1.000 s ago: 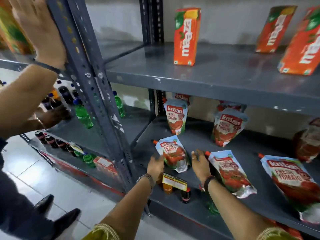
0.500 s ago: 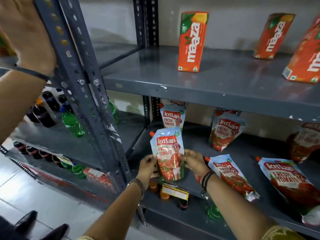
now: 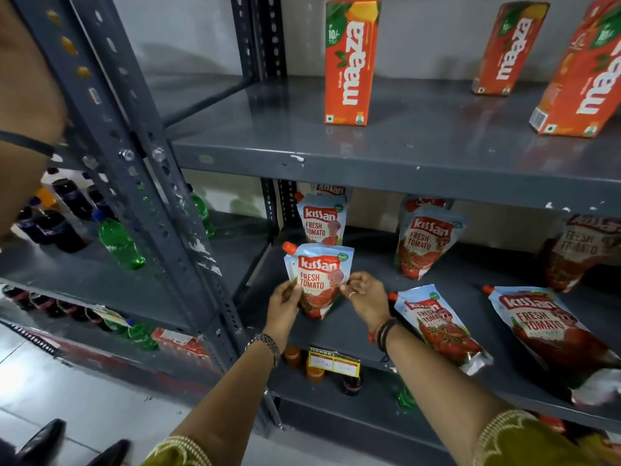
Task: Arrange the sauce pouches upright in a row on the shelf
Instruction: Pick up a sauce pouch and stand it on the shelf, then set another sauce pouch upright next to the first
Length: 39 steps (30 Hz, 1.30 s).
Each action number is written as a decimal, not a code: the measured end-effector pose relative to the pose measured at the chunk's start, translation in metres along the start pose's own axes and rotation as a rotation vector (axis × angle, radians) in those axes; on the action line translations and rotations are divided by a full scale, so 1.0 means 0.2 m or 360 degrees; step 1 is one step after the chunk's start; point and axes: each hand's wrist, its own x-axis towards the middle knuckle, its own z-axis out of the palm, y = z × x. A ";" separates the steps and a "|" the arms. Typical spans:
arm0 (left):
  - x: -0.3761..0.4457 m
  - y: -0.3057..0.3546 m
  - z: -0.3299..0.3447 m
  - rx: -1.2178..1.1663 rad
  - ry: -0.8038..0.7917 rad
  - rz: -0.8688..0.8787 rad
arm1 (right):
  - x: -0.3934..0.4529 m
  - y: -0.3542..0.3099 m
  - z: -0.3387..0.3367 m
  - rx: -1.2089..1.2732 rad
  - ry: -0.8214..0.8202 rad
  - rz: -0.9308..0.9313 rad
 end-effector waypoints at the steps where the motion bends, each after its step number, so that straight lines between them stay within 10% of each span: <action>1: -0.01 -0.02 0.00 -0.0037 0.0068 -0.0038 | 0.01 0.01 -0.04 -0.0025 0.0028 -0.0009; 6: -0.16 -0.15 0.12 -0.0254 0.0306 -0.0181 | -0.07 0.01 -0.44 -0.0253 0.0354 -0.0105; 16: -0.39 -0.27 0.80 0.0304 -0.0694 -0.0504 | -0.11 0.23 -0.89 -0.0438 0.0171 0.0501; 20: -0.39 -0.35 0.83 0.0448 -0.0605 -0.0325 | -0.16 0.21 -0.93 0.0125 -0.0014 0.0677; 29: -0.33 -0.05 0.82 0.0334 -0.0536 0.0436 | -0.10 0.03 -0.98 0.0237 0.0151 0.0034; 39: -0.25 -0.16 0.77 0.0614 -0.0393 0.0428 | -0.01 0.18 -0.96 -0.0118 0.0142 0.0054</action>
